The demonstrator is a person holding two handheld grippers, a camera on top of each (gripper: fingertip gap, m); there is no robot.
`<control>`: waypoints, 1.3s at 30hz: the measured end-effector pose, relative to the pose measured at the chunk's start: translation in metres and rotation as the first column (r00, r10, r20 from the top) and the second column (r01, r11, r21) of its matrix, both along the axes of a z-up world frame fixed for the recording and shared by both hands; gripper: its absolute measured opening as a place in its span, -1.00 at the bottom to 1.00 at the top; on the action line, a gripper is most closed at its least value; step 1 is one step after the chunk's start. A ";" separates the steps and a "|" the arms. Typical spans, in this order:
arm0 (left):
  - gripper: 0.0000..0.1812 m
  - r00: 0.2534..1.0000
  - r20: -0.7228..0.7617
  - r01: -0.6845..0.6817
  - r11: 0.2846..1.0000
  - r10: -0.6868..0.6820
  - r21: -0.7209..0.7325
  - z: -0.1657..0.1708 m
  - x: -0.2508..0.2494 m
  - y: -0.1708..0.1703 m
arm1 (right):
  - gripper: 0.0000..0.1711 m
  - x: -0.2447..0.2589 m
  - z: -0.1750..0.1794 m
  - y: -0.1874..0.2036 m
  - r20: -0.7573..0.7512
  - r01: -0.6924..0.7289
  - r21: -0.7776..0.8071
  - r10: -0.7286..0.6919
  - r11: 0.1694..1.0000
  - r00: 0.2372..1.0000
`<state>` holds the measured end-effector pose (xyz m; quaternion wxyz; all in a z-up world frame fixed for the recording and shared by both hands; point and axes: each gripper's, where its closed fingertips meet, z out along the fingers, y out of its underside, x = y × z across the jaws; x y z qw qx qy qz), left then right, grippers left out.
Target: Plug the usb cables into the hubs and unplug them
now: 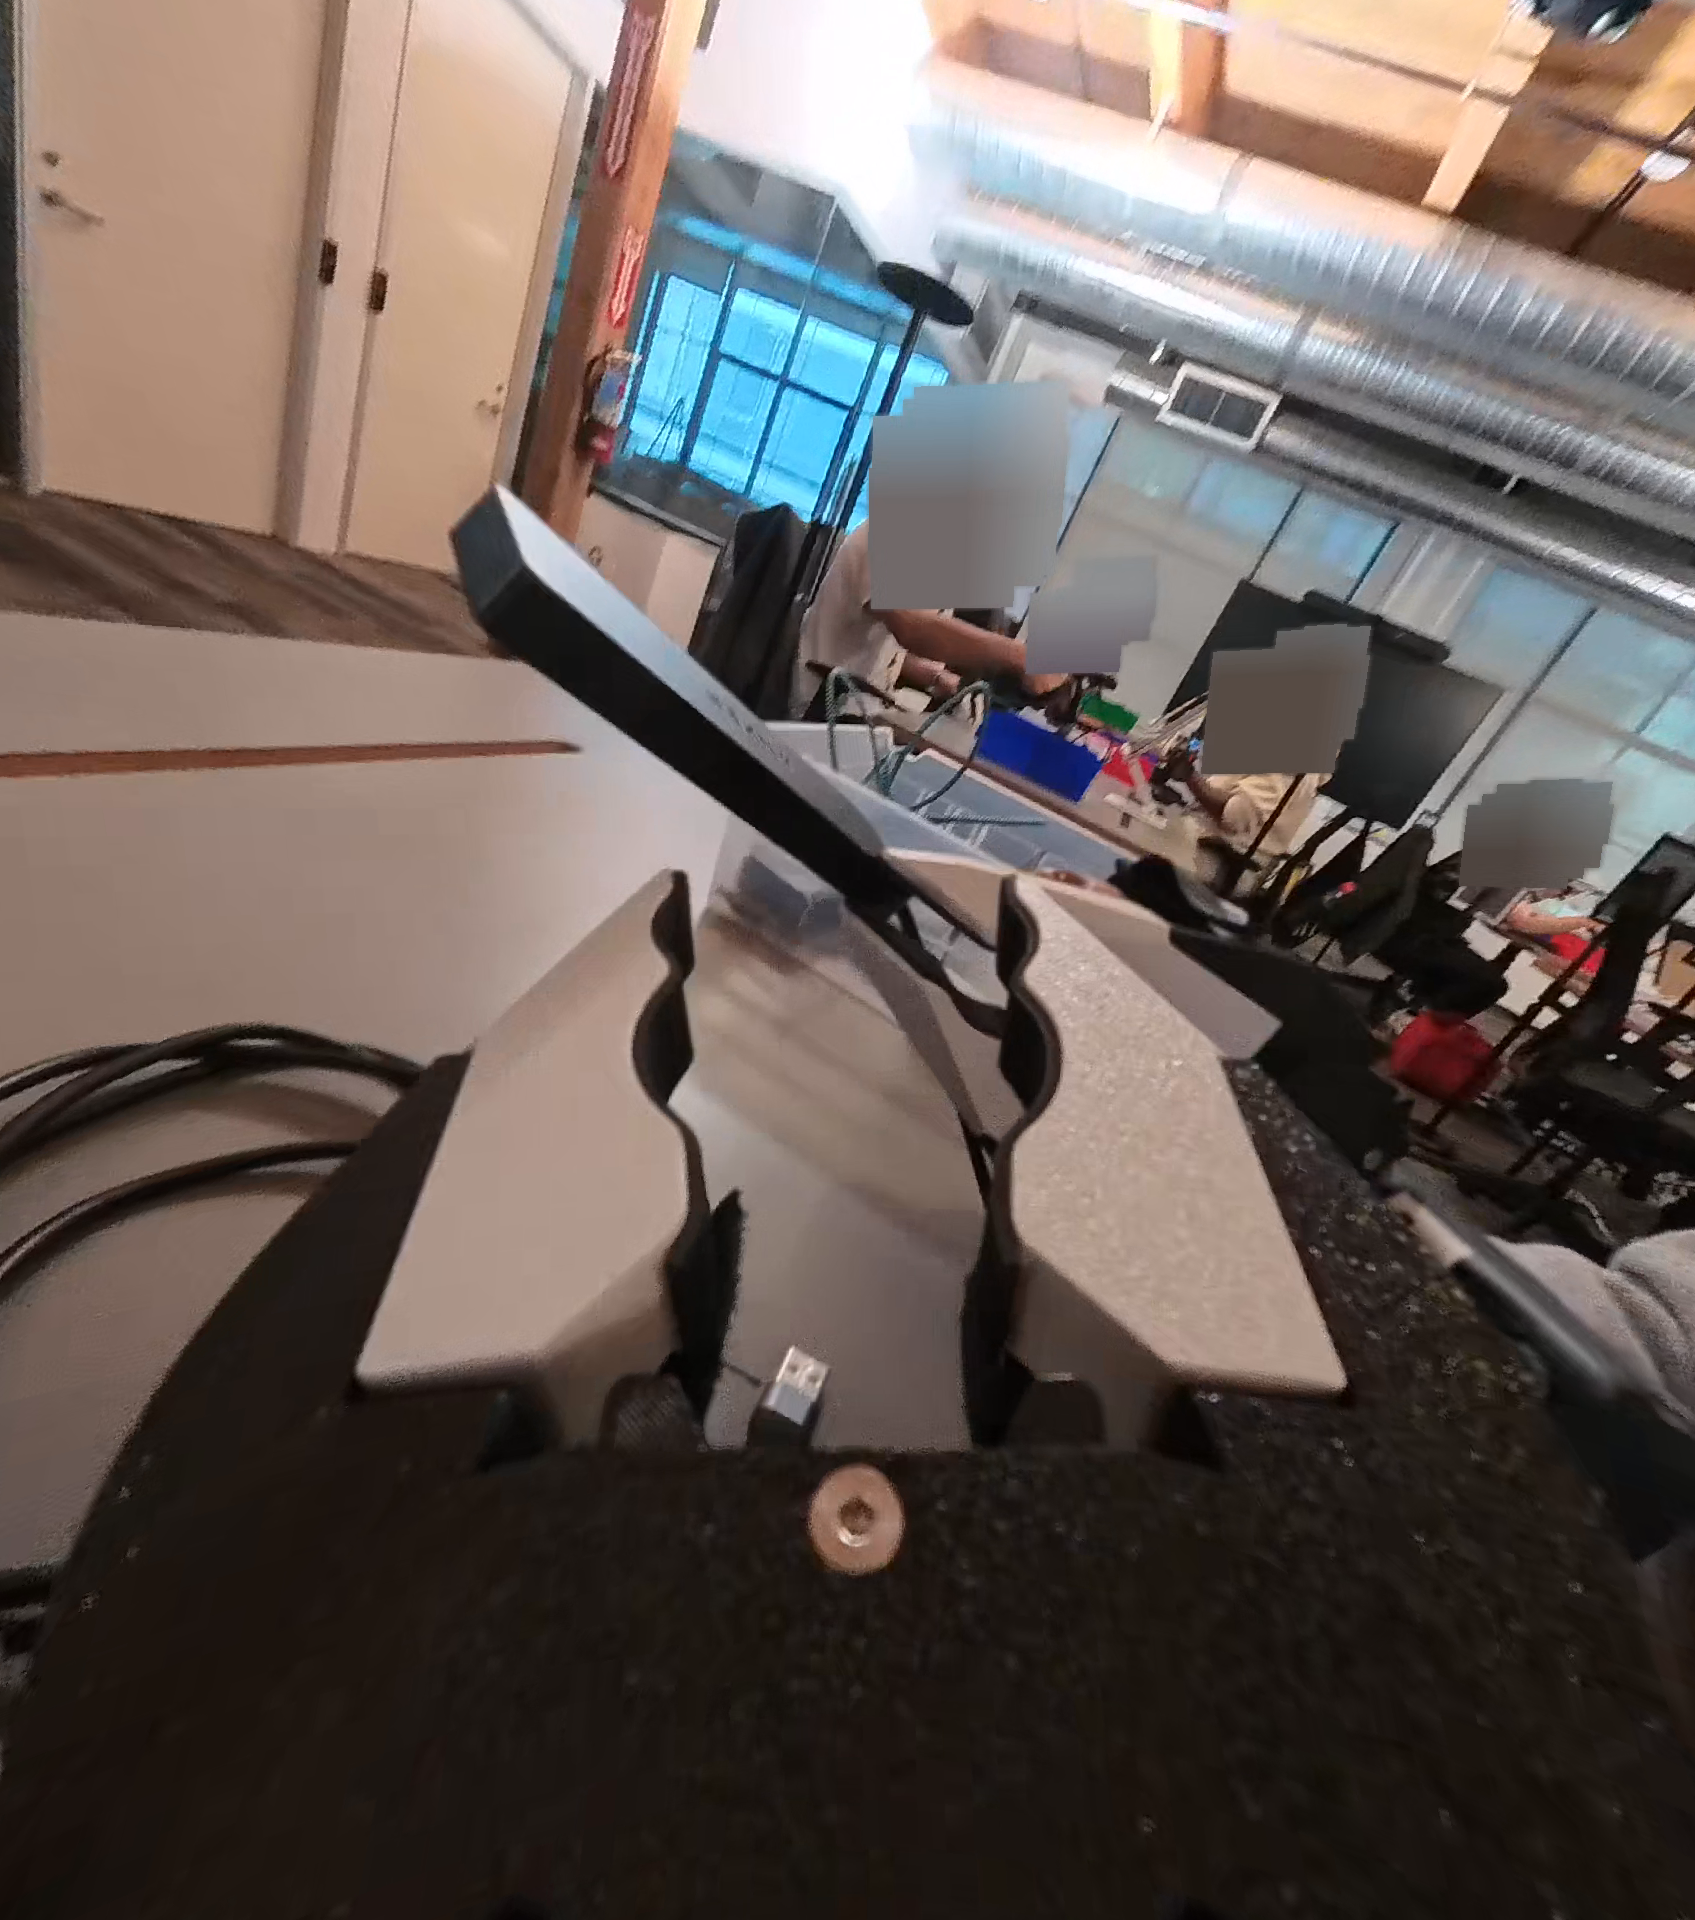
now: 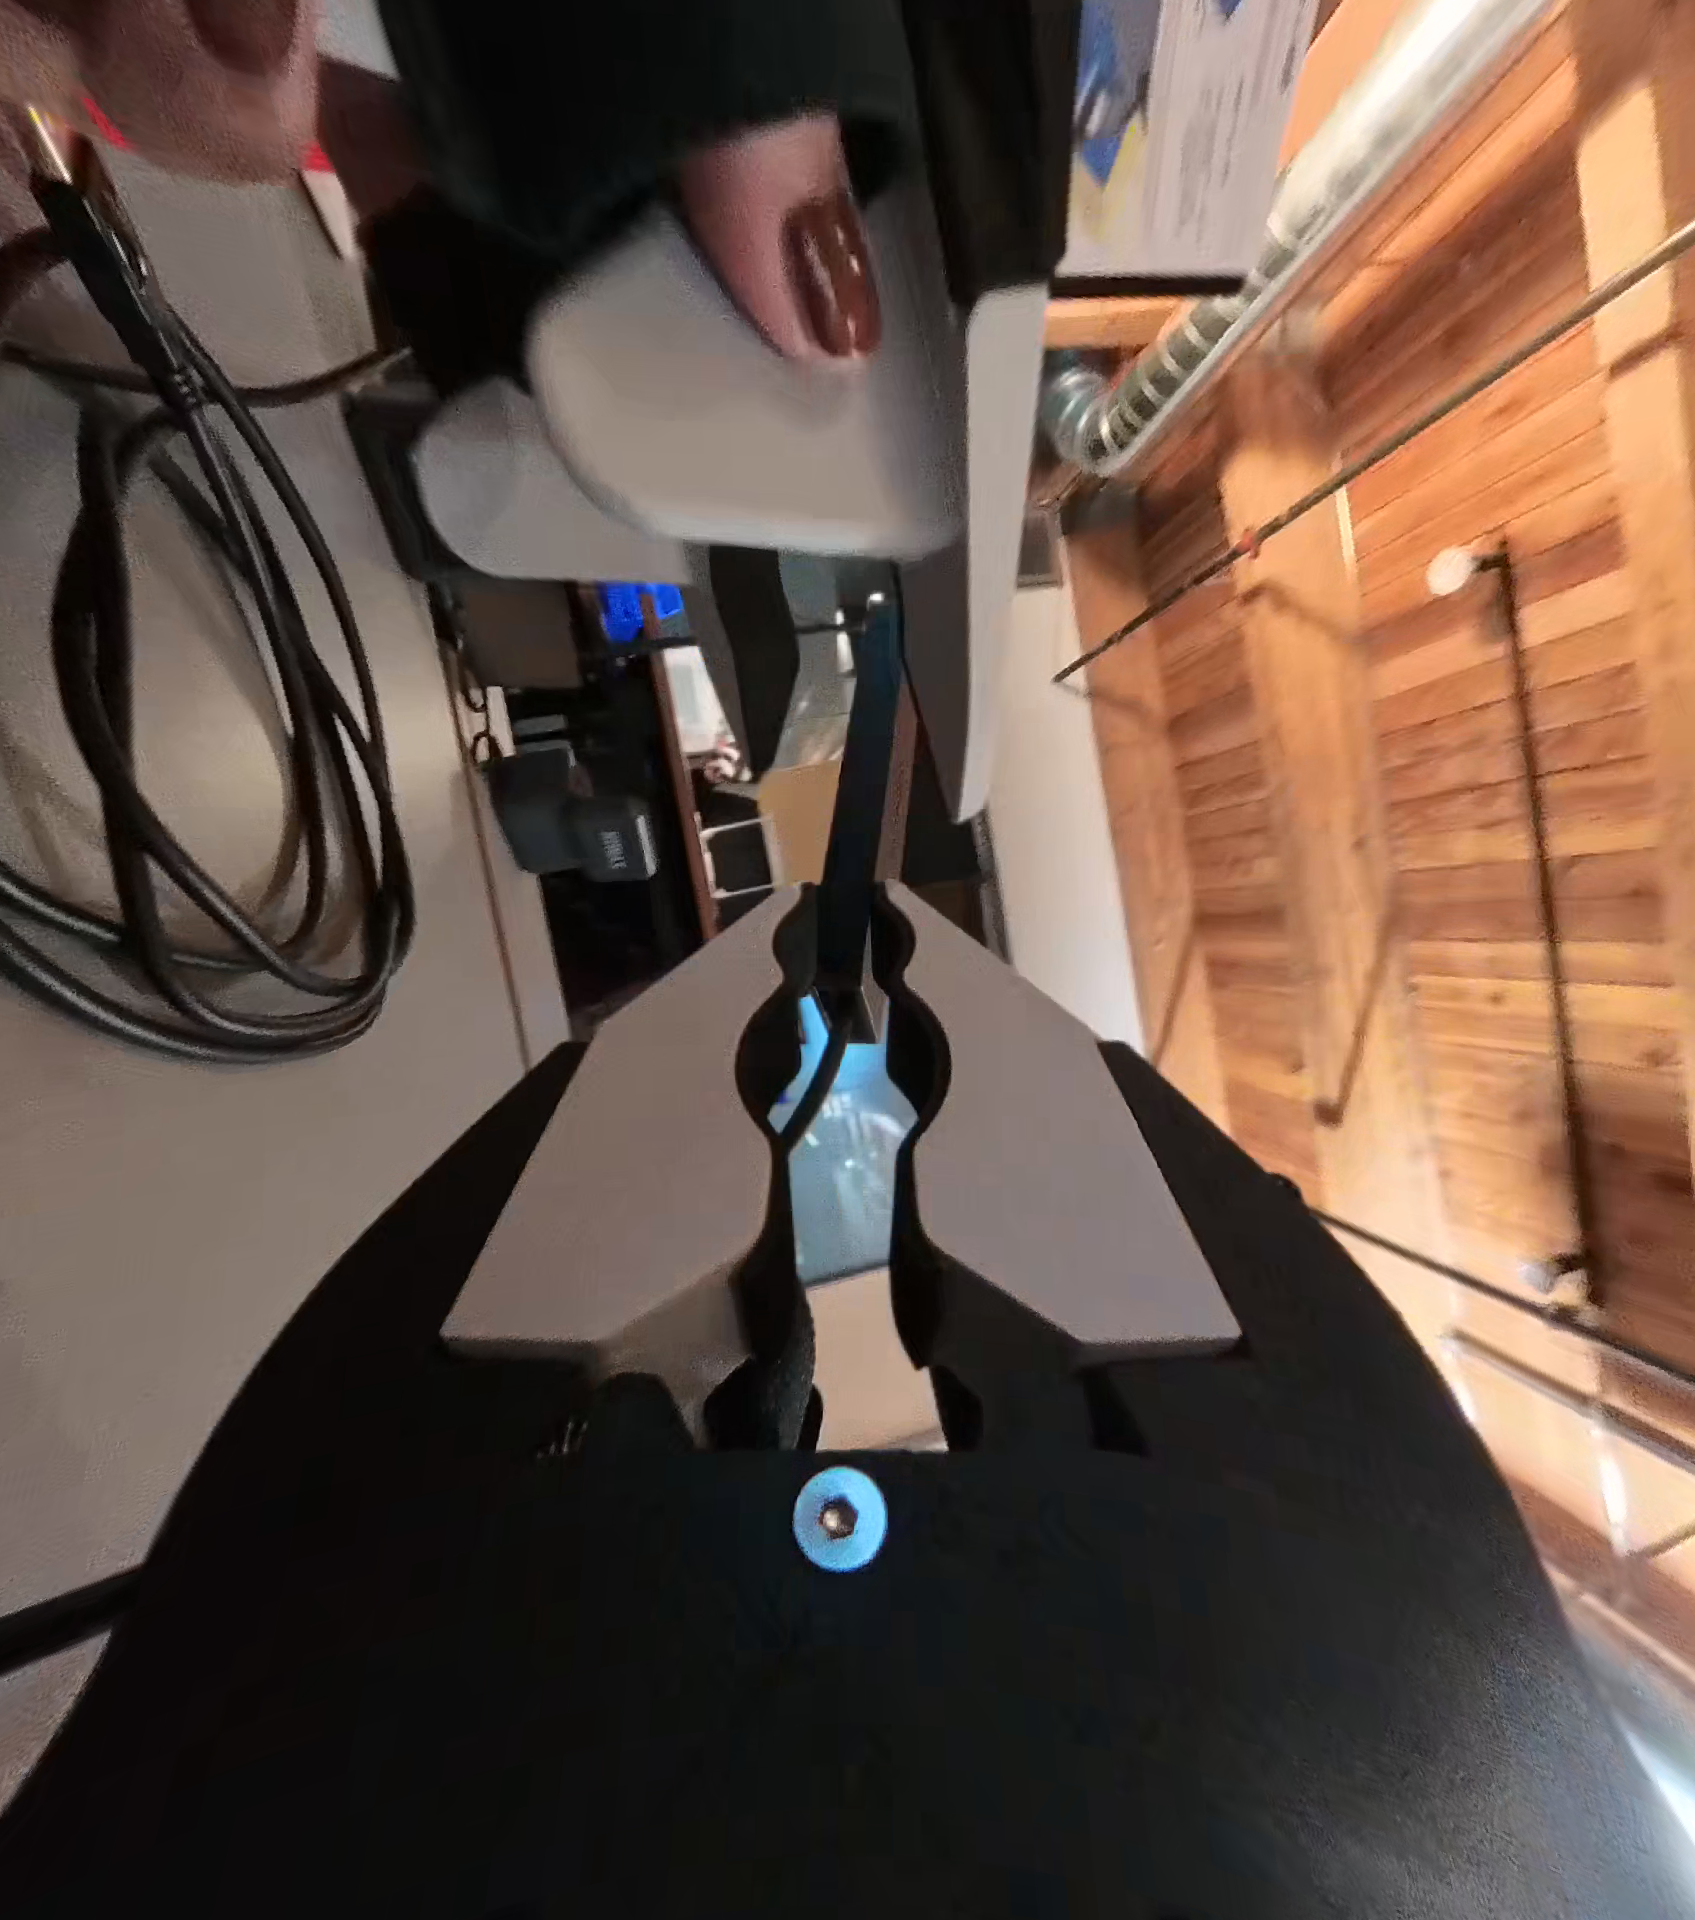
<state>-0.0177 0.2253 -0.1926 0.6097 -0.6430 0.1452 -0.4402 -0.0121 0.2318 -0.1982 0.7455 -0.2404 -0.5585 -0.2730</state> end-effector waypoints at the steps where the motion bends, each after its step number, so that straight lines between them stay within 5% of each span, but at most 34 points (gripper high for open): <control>1: -0.37 1.000 0.017 0.010 1.000 -0.010 0.013 0.004 0.001 -0.002 | -0.91 -0.001 0.003 -0.004 0.001 -0.004 0.026 0.004 1.000 1.000; 9: -0.43 0.980 0.172 0.092 0.995 -0.096 0.031 0.020 0.003 -0.011 | -0.91 0.002 0.004 -0.019 0.046 -0.025 0.108 0.020 0.994 0.999; 13: -0.88 0.977 0.188 0.093 0.995 -0.097 0.031 0.013 0.006 -0.013 | -1.00 0.006 0.001 -0.044 0.095 -0.042 0.201 0.023 0.979 0.995; 15: -0.86 0.969 0.206 0.139 0.990 -0.137 0.005 0.010 0.014 -0.015 | -1.00 0.010 -0.006 -0.057 0.134 -0.065 0.214 0.036 0.975 0.990; 18: -0.90 0.959 0.192 0.210 0.978 -0.206 0.004 0.007 0.028 -0.021 | -1.00 0.010 -0.015 -0.066 0.158 -0.101 0.190 0.071 0.977 0.985; 22: -0.91 0.987 -0.001 0.160 0.976 -0.162 0.145 0.006 0.037 -0.026 | -0.93 0.021 0.006 -0.073 -0.074 -0.245 -0.067 0.240 0.967 0.968; 24: -0.91 0.985 -0.089 0.166 0.950 -0.148 0.263 0.011 0.041 -0.034 | -0.84 0.029 0.024 -0.073 -0.246 -0.368 -0.255 0.308 0.894 0.919; 27: -0.91 0.969 -0.179 0.228 0.890 -0.169 0.394 0.016 0.051 -0.051 | -0.53 0.035 0.041 -0.066 -0.385 -0.483 -0.563 0.304 0.671 0.871; 33: -0.91 0.906 -0.243 0.423 0.771 -0.347 0.475 0.024 0.068 -0.092 | -0.52 0.058 0.035 -0.080 -0.326 -0.413 -0.861 0.303 0.295 0.896; 39: -0.91 0.870 -0.351 0.483 0.748 -0.347 0.455 0.013 0.074 -0.098 | -0.85 0.075 0.004 -0.093 -0.123 -0.216 -0.946 0.348 0.243 0.930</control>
